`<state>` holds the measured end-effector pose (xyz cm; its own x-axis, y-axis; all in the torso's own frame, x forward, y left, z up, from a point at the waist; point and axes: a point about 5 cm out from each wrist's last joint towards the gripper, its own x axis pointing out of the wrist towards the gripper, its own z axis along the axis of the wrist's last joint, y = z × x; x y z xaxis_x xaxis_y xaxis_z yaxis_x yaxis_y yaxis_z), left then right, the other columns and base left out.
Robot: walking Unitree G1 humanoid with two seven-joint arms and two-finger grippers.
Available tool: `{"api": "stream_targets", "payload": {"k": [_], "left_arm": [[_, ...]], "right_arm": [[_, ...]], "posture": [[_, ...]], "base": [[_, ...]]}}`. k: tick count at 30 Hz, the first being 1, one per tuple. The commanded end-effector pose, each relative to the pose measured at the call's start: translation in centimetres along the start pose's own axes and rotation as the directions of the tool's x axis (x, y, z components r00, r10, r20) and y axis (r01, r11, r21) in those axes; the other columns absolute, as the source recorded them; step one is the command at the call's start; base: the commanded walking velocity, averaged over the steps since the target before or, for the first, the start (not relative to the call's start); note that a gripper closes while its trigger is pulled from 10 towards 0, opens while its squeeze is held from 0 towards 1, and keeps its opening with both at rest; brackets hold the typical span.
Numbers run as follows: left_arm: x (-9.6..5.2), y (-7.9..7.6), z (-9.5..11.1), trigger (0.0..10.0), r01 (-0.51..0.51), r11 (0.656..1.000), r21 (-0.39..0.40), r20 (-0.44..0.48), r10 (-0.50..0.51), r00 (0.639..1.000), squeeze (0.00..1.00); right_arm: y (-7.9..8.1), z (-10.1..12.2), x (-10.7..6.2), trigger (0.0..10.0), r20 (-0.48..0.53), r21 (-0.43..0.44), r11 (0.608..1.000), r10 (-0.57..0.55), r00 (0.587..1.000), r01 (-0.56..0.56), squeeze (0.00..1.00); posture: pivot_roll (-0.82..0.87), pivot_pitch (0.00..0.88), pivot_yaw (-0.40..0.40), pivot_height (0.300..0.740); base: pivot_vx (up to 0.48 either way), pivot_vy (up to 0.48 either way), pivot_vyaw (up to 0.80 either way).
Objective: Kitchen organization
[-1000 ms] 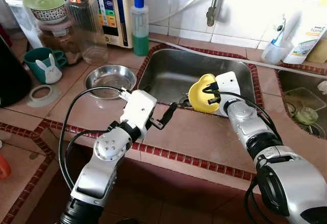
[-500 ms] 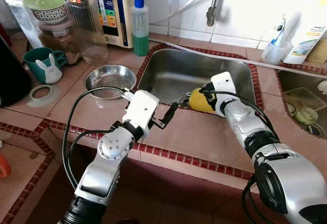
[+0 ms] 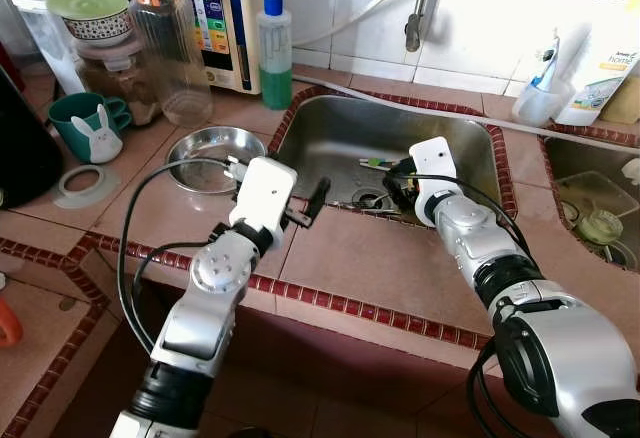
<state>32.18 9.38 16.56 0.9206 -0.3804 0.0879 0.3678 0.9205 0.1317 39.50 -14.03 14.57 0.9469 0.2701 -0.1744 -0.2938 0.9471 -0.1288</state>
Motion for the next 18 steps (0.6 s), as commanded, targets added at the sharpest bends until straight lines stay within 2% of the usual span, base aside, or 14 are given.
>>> {"api": "stream_targets", "payload": {"k": [1,5,6,7,8,9,10,11,12,13,16,18], "left_arm": [[0.5,0.4,0.1,10.0,-0.034,0.999,-0.028,-0.009,0.034,0.999,1.00],[1.3,1.1,0.3,10.0,-0.078,0.996,-0.049,-0.010,0.078,0.997,1.00],[2.0,2.2,0.4,10.0,-0.142,0.989,-0.050,-0.018,0.141,0.990,1.00],[2.0,2.2,0.4,10.0,-0.142,0.989,-0.050,-0.018,0.141,0.990,1.00],[2.3,2.8,0.4,10.0,-0.175,0.983,-0.057,-0.026,0.173,0.985,1.00],[2.6,3.4,0.4,10.0,-0.206,0.976,-0.066,-0.035,0.204,0.978,0.69],[2.8,3.7,0.4,10.0,-0.223,0.972,-0.073,-0.041,0.221,0.974,0.69],[3.0,4.2,0.5,10.0,-0.249,0.965,-0.087,-0.046,0.245,0.968,0.00],[3.2,4.6,0.5,10.0,-0.264,0.960,-0.097,-0.049,0.260,0.964,0.00],[3.4,5.1,0.6,10.0,-0.282,0.955,-0.088,-0.055,0.278,0.959,0.00],[3.9,7.1,0.7,10.0,-0.375,0.922,-0.092,-0.094,0.367,0.925,0.00],[4.1,8.6,0.6,10.0,-0.437,0.897,-0.070,-0.133,0.426,0.895,0.00]], "right_arm": [[0.5,0.5,-0.2,10.0,0.063,0.036,0.998,0.044,0.997,-0.046,1.00],[1.5,0.2,-1.0,10.0,0.108,0.056,0.992,0.104,0.989,-0.110,1.00],[2.5,0.1,-2.5,10.0,0.153,0.085,0.982,0.156,0.976,-0.171,1.00],[2.5,0.1,-2.5,10.0,0.153,0.085,0.982,0.156,0.976,-0.171,1.00],[3.1,0.1,-3.3,10.0,0.174,0.098,0.975,0.181,0.968,-0.200,1.00],[3.5,0.2,-4.0,10.0,0.190,0.101,0.969,0.203,0.961,-0.225,1.00],[3.8,0.2,-4.4,10.0,0.198,0.102,0.966,0.215,0.956,-0.238,1.00],[4.3,0.2,-5.1,10.0,0.211,0.097,0.961,0.234,0.949,-0.259,0.82],[4.6,0.2,-5.5,10.0,0.218,0.094,0.958,0.246,0.944,-0.271,0.82],[5.1,0.3,-6.1,10.0,0.228,0.087,0.950,0.273,0.935,-0.299,0.00],[6.6,0.2,-8.0,10.0,0.249,0.099,0.922,0.342,0.906,-0.375,0.00],[7.0,-0.3,-9.0,10.0,0.238,0.108,0.918,0.348,0.907,-0.381,0.00]], "posture": [[0.16,0.043,-0.004,0.740],[0.14,0.049,-0.002,0.740],[0.12,0.052,-0.001,0.740],[0.12,0.052,-0.001,0.740],[0.11,0.053,0.000,0.740],[0.10,0.051,0.001,0.740],[0.10,0.050,0.002,0.740],[0.09,0.049,0.004,0.740],[0.09,0.049,0.006,0.740],[0.09,0.049,0.006,0.740],[0.06,0.044,0.016,0.740],[0.06,0.043,0.020,0.740]], "base": [[0.000,0.000,0.00],[0.000,0.000,0.00],[0.000,0.000,0.00],[0.000,0.000,0.00],[0.000,0.000,0.00],[0.000,0.000,0.00],[0.000,0.000,0.00],[0.000,0.000,0.00],[0.000,0.000,0.00],[0.000,0.000,0.00],[0.000,0.000,0.00],[0.000,0.000,0.00]]}}
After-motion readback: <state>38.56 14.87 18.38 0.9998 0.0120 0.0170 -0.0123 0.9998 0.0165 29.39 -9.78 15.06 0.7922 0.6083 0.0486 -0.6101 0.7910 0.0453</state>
